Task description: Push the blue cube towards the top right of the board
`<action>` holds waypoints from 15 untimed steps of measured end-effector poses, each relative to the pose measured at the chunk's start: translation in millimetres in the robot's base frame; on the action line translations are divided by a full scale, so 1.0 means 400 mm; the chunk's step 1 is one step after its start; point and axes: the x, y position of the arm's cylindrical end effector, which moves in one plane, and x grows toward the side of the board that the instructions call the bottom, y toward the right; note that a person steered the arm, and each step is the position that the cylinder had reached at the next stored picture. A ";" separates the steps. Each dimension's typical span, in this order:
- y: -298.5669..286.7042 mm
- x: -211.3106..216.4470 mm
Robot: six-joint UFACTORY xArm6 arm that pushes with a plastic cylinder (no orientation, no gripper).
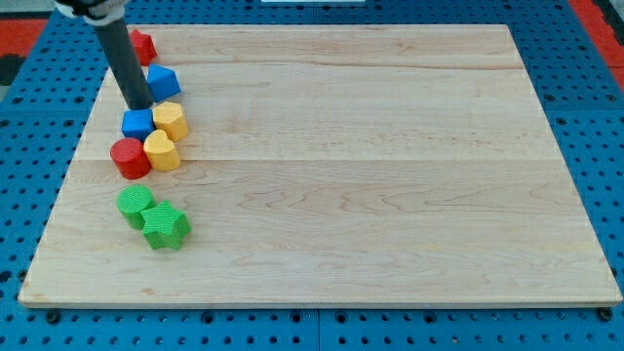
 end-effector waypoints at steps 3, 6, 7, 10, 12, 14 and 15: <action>-0.032 0.100; 0.145 0.233; 0.205 0.144; 0.174 -0.185; 0.415 -0.281; 0.266 -0.311; 0.348 -0.348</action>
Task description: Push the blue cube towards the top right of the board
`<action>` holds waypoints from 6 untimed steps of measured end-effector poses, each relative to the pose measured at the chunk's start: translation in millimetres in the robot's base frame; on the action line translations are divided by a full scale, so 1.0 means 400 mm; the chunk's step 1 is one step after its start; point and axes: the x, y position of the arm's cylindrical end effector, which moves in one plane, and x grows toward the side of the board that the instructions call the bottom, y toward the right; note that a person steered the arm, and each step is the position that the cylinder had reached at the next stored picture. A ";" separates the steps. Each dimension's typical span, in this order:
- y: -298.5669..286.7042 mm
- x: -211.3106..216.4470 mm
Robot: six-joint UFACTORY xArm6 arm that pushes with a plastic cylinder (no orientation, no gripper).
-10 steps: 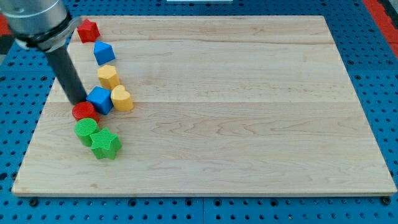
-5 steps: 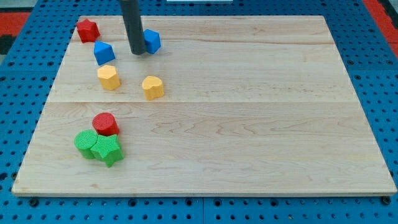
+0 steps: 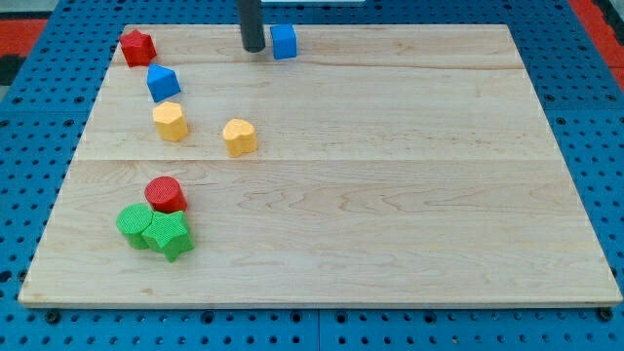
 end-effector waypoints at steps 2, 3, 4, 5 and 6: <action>0.050 -0.045; 0.154 -0.044; 0.206 -0.022; 0.232 -0.015; 0.222 -0.015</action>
